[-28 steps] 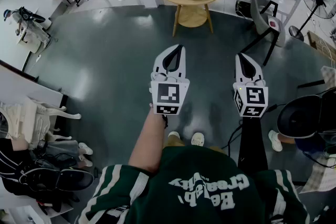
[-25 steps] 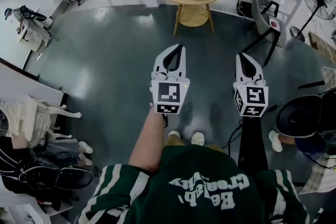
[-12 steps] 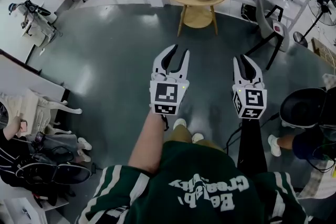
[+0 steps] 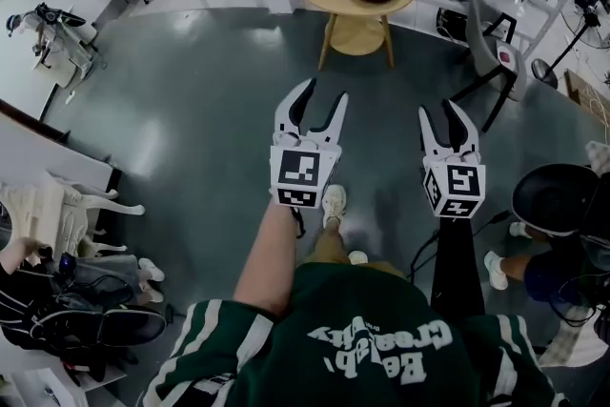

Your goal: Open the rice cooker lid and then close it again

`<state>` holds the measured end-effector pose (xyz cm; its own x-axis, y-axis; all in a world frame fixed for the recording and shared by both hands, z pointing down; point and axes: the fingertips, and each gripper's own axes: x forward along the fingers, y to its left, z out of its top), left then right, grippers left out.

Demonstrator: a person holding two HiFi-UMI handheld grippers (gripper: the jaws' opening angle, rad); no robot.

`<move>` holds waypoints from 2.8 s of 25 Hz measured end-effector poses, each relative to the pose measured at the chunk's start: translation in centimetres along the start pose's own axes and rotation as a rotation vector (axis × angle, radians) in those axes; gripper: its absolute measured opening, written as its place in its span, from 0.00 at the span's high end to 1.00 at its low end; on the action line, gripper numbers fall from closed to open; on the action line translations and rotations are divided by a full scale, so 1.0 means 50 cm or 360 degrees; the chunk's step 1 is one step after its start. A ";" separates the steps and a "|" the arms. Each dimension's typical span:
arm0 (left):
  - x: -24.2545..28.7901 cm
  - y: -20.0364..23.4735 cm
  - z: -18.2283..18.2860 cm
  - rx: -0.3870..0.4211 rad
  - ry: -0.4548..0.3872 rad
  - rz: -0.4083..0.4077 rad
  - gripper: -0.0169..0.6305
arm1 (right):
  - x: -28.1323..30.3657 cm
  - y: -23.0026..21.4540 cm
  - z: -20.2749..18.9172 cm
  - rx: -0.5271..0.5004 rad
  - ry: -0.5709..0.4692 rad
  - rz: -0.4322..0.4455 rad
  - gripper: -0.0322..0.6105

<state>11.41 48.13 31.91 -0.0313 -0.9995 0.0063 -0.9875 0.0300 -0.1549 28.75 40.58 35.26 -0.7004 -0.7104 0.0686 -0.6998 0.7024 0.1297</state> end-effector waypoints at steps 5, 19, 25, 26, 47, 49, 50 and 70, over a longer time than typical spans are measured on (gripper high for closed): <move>0.115 0.039 -0.023 -0.0002 0.0019 -0.0038 0.67 | 0.108 -0.032 -0.008 0.0017 0.0004 0.0009 0.65; 0.430 0.231 -0.027 0.0006 0.0004 -0.0120 0.67 | 0.465 -0.096 0.025 0.0052 0.0021 0.0002 0.65; 0.526 0.286 -0.042 -0.0002 0.0007 -0.0170 0.67 | 0.573 -0.102 0.028 0.0047 0.0040 -0.0008 0.64; 0.540 0.293 -0.043 0.0002 0.0007 -0.0182 0.67 | 0.588 -0.102 0.030 0.0047 0.0039 -0.0011 0.64; 0.861 0.312 -0.113 -0.0009 0.0051 -0.0343 0.67 | 0.869 -0.247 -0.012 0.0062 0.0067 -0.0038 0.62; 0.918 0.324 -0.123 -0.0006 0.0061 -0.0326 0.67 | 0.923 -0.272 -0.020 0.0067 0.0062 -0.0005 0.60; 0.949 0.330 -0.128 -0.0003 0.0068 -0.0316 0.67 | 0.953 -0.287 -0.023 0.0065 0.0062 0.0014 0.60; 1.448 0.422 -0.210 0.0017 0.0207 -0.0155 0.65 | 1.425 -0.476 -0.104 0.0022 0.0217 0.0534 0.56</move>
<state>-13.34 -23.49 39.49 0.0441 -0.9878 0.1492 -0.9852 -0.0678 -0.1576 -3.77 -26.97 42.21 -0.8671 -0.4385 0.2363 -0.4364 0.8975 0.0643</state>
